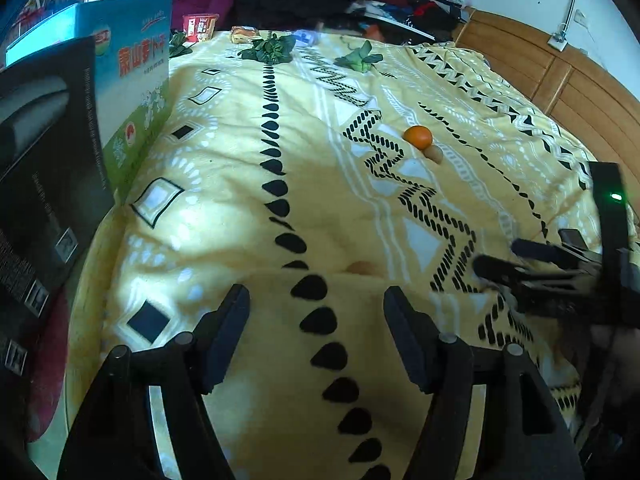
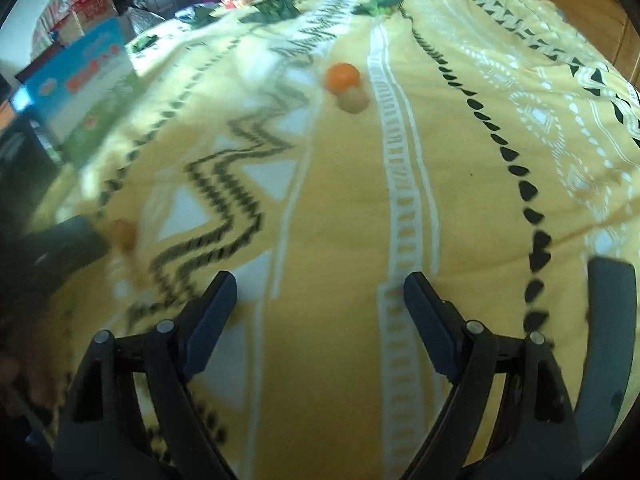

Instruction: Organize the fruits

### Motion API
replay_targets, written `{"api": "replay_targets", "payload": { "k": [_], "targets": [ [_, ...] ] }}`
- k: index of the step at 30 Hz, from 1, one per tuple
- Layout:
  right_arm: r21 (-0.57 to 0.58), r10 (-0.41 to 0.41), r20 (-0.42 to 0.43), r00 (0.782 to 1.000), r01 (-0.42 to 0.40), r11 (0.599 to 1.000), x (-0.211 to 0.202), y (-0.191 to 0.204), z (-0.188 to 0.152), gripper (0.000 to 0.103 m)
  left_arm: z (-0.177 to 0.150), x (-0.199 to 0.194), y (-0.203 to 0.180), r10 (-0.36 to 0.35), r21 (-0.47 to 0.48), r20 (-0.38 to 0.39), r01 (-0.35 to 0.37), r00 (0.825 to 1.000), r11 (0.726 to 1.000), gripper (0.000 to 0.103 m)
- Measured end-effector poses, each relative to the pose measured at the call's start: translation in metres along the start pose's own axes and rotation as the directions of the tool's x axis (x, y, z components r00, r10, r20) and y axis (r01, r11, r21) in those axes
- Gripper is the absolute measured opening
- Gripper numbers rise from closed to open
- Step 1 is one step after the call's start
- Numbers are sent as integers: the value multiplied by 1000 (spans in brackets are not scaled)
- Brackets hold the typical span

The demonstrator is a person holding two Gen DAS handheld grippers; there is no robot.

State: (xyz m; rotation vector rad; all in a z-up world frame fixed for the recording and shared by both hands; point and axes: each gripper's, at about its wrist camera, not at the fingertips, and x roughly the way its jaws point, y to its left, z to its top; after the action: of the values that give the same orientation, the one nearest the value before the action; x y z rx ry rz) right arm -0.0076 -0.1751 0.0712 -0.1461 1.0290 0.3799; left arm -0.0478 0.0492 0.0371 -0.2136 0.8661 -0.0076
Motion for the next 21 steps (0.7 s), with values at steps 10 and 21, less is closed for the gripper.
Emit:
{"api": "replay_targets", "payload": {
  "k": [10,21],
  "targets": [
    [-12,-17,21,1000,17,1000,12,-3,-3,103,-34,-9,10,46,5,12,-46,999,999,80],
    [-13,-20,19,1000,21,1000,13,-3,-2,103,-36,-7,18,-19,-23,29,19,999,1000,87]
  ]
}}
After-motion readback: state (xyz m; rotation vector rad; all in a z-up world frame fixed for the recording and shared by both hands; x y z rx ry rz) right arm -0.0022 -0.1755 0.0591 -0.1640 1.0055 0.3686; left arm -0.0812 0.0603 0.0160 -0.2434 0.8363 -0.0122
